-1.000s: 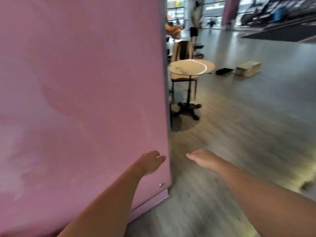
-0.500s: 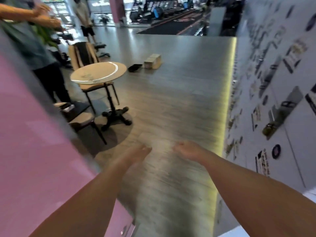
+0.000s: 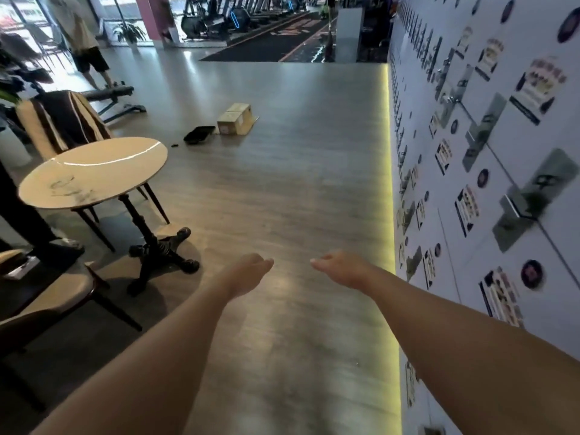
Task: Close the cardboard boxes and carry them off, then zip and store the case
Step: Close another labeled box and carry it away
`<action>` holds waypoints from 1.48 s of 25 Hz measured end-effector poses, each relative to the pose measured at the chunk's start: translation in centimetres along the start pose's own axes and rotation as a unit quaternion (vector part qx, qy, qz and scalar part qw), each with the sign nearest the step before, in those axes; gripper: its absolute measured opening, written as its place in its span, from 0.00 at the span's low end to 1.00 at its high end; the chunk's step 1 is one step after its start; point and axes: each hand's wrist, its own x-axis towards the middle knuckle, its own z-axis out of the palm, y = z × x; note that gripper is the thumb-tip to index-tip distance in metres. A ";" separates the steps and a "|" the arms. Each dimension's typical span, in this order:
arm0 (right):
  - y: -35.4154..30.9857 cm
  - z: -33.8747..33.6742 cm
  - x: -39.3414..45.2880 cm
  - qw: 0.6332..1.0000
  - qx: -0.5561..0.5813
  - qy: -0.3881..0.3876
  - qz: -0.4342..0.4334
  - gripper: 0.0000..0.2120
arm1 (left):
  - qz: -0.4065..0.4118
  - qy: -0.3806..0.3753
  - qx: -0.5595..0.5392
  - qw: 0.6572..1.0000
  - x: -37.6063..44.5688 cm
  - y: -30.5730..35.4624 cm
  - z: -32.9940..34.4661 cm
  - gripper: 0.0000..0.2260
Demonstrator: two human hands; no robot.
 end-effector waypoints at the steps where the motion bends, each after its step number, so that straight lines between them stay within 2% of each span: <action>1: -0.2 -1.4 2.3 1.000 0.003 0.005 -0.001 0.26 | 0.003 -0.001 0.002 1.000 2.3 0.8 -1.0 0.19; 8: -2.1 -10.1 21.6 1.000 -0.009 0.018 -0.007 0.27 | 0.045 -0.001 0.021 0.999 21.9 4.1 -8.2 0.16; 16: -5.5 -20.2 44.6 0.998 0.027 0.053 0.017 0.27 | 0.084 0.013 0.013 0.996 46.3 8.4 -19.7 0.15; 28: -3.5 -37.3 84.0 1.000 -0.028 -0.007 -0.001 0.21 | 0.021 0.025 0.051 0.998 85.2 16.1 -29.7 0.18; 34: -5.1 -46.2 100.8 0.999 -0.024 -0.009 -0.021 0.26 | -0.012 0.034 0.024 0.999 101.0 20.1 -36.9 0.18; 37: -6.2 -49.8 110.4 0.999 -0.018 -0.010 -0.032 0.25 | -0.029 0.046 0.011 0.998 109.9 20.5 -40.9 0.17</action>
